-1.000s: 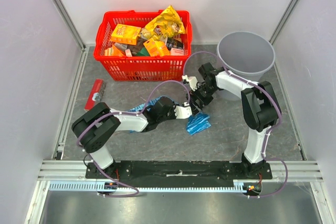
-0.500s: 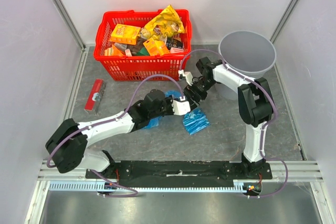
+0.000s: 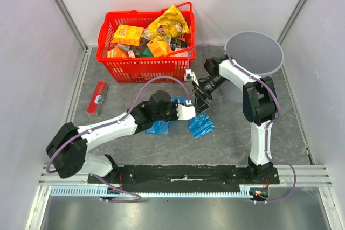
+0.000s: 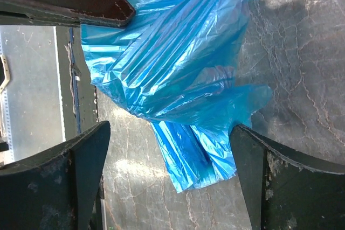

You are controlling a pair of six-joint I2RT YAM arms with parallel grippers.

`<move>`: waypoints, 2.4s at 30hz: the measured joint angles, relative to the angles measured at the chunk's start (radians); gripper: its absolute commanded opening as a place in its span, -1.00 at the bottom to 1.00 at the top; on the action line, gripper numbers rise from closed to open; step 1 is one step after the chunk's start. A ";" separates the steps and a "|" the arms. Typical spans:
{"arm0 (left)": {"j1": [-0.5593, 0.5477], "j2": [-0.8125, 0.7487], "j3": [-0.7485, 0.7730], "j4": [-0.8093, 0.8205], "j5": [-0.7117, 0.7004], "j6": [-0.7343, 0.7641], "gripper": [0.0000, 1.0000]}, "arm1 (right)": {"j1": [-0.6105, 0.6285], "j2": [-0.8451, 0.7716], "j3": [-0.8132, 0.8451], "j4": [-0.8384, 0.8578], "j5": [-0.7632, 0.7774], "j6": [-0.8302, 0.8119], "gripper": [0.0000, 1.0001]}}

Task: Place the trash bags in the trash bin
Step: Tear the trash bag at the center of the board.

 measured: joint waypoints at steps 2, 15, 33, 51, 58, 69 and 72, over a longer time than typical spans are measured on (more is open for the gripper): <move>0.000 -0.003 0.000 -0.007 0.004 0.000 -0.96 | 0.001 0.000 0.006 -0.008 0.000 -0.022 0.96; 0.000 -0.039 0.034 -0.110 0.069 -0.025 -0.96 | 0.004 0.034 0.087 -0.026 -0.004 -0.081 0.96; 0.000 -0.040 0.037 0.004 -0.062 -0.074 -0.96 | 0.033 0.047 -0.062 -0.038 -0.082 -0.164 -0.34; 0.000 -0.065 -0.076 -0.019 -0.019 -0.076 -0.96 | 0.019 -0.022 -0.113 -0.005 -0.013 -0.021 -1.00; 0.000 -0.057 -0.079 0.002 0.017 -0.085 -0.97 | 0.014 -0.133 -0.195 0.085 0.066 0.110 -1.00; -0.009 -0.005 -0.125 0.151 -0.039 -0.084 -0.96 | -0.053 -0.185 -0.259 0.142 0.079 0.150 -1.00; -0.010 0.010 -0.132 0.184 -0.063 -0.084 -0.96 | -0.058 -0.193 -0.271 0.150 0.076 0.150 -1.00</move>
